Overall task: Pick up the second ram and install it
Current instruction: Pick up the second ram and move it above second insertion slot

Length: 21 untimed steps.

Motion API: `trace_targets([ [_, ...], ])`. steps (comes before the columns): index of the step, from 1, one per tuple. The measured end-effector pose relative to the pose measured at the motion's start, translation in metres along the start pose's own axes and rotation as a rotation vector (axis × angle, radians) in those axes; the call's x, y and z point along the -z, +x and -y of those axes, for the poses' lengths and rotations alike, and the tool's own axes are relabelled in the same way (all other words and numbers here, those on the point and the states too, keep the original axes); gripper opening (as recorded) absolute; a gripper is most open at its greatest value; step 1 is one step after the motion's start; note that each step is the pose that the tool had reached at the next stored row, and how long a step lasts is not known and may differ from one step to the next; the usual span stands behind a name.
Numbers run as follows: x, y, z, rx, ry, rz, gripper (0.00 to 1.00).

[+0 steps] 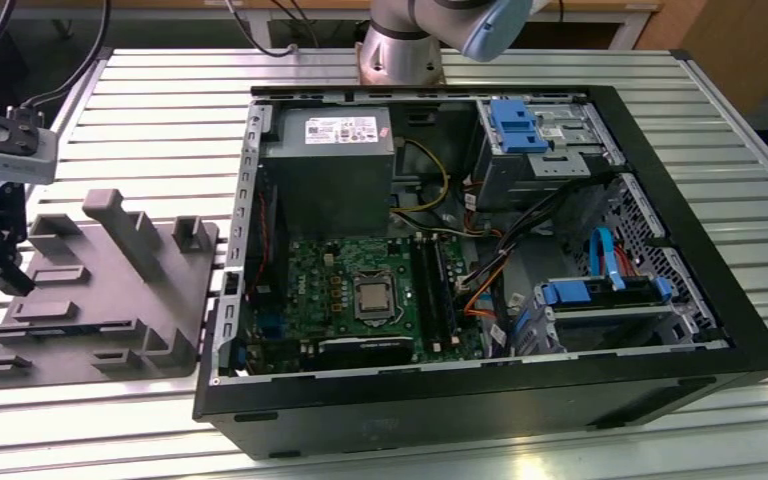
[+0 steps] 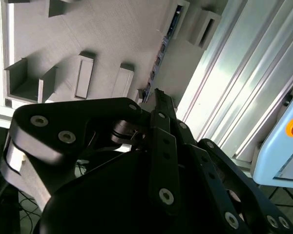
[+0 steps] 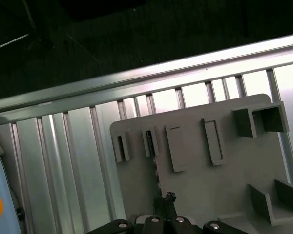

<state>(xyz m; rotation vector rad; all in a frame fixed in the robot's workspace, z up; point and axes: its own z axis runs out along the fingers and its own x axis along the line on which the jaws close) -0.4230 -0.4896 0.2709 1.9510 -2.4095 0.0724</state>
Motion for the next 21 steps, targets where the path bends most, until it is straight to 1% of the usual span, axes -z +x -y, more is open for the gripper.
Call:
trace_targets([
  [5,-0.0003,-0.0001,0.0000,0.000,0.0004,0.0003,0.11],
  [21,-0.0119,-0.0008,-0.0001,0.002,0.0003,0.0002,0.11],
])
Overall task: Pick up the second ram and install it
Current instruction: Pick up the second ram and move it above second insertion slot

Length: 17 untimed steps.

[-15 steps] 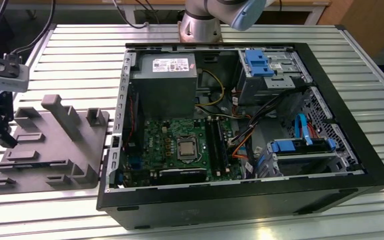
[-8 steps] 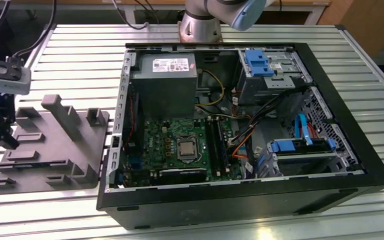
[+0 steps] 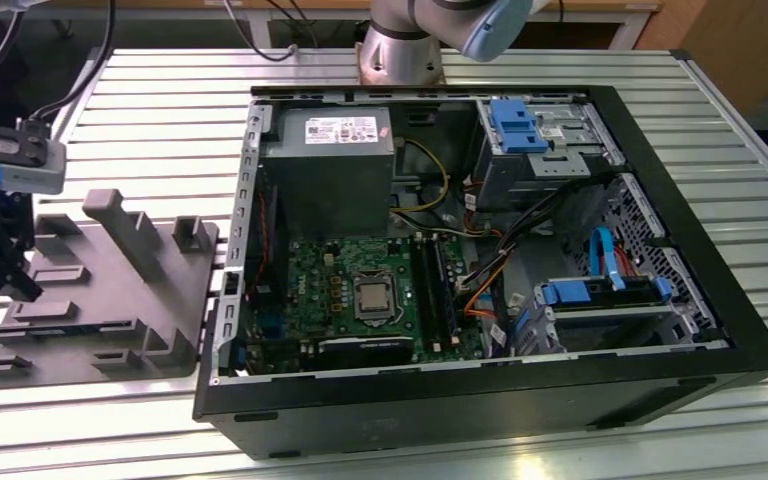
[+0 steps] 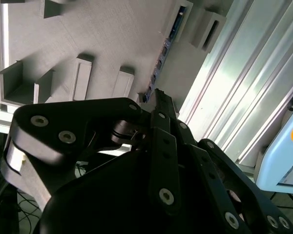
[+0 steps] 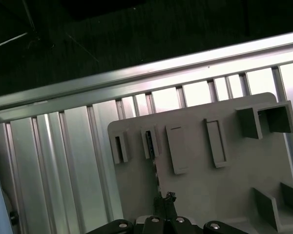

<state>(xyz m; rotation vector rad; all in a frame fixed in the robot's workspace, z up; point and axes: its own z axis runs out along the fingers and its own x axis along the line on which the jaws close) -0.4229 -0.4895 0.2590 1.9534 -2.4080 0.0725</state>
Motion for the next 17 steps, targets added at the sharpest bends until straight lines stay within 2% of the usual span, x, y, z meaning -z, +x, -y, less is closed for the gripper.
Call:
trace_targets([
  [10,-0.0066,-0.0004,-0.0001,0.002,0.0003,-0.0006,0.11],
  [17,-0.0147,-0.0004,-0.0001,0.004,0.0004,-0.0006,0.11],
])
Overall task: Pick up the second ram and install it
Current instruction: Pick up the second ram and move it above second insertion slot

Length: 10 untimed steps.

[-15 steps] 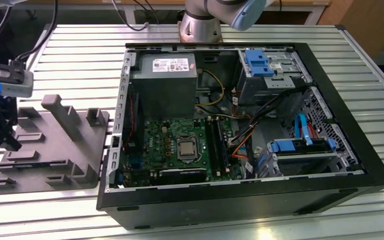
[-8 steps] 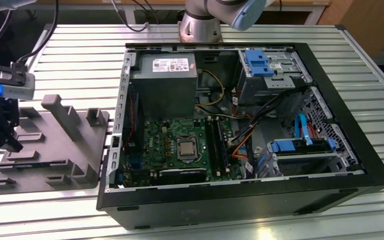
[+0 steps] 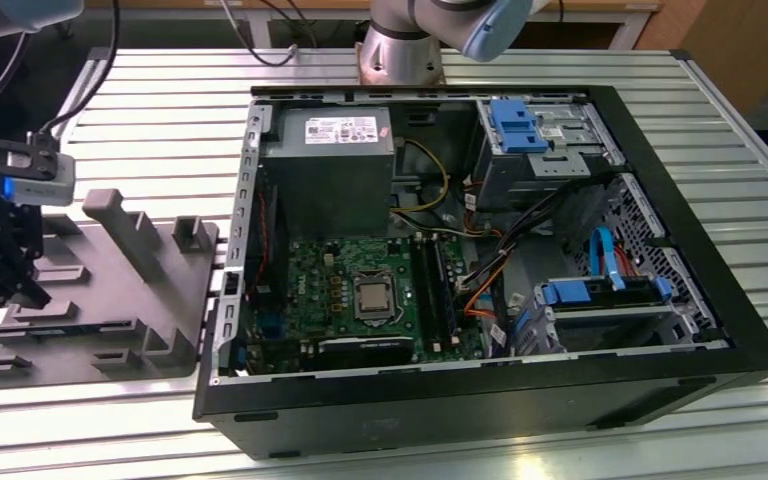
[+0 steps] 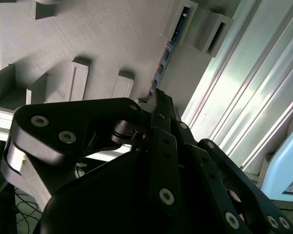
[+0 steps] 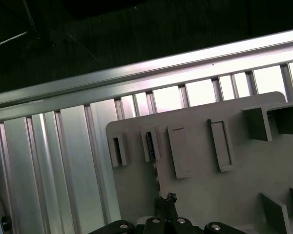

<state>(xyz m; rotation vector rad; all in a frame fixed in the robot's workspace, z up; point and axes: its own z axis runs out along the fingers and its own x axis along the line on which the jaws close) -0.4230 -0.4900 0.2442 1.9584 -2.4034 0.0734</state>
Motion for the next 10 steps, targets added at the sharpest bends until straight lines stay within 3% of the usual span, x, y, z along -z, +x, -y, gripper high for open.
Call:
trace_targets([
  [10,-0.0090,-0.0001,0.0000,0.016,0.0009,0.0000,0.11],
])
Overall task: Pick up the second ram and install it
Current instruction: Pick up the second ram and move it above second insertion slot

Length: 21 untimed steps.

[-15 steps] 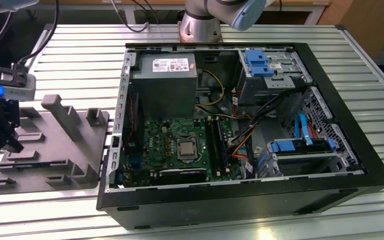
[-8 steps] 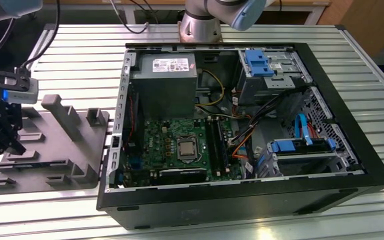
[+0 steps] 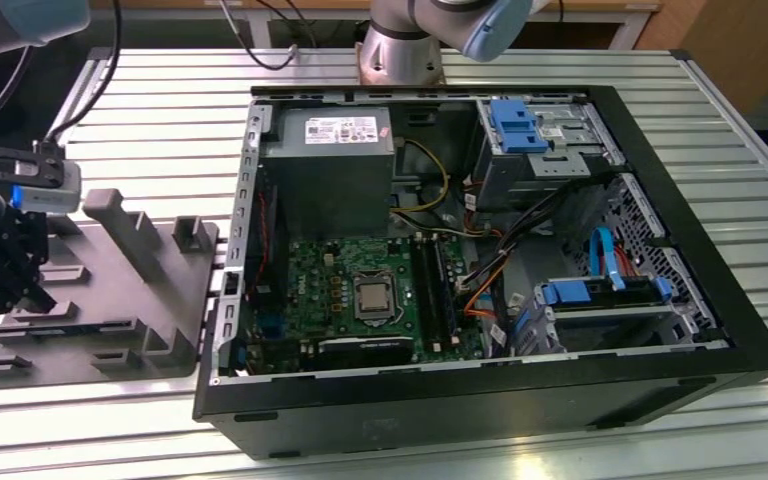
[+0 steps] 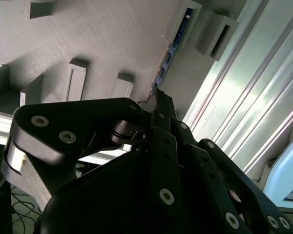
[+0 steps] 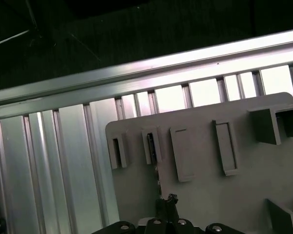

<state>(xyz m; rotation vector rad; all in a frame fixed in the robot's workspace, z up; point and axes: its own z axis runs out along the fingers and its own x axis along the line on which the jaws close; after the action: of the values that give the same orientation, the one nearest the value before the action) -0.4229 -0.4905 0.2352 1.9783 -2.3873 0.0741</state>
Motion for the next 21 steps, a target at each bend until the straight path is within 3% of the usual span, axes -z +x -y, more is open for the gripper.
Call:
trace_targets([
  [21,-0.0167,0.0031,0.0006,0.084,0.0010,-0.0020,0.11],
])
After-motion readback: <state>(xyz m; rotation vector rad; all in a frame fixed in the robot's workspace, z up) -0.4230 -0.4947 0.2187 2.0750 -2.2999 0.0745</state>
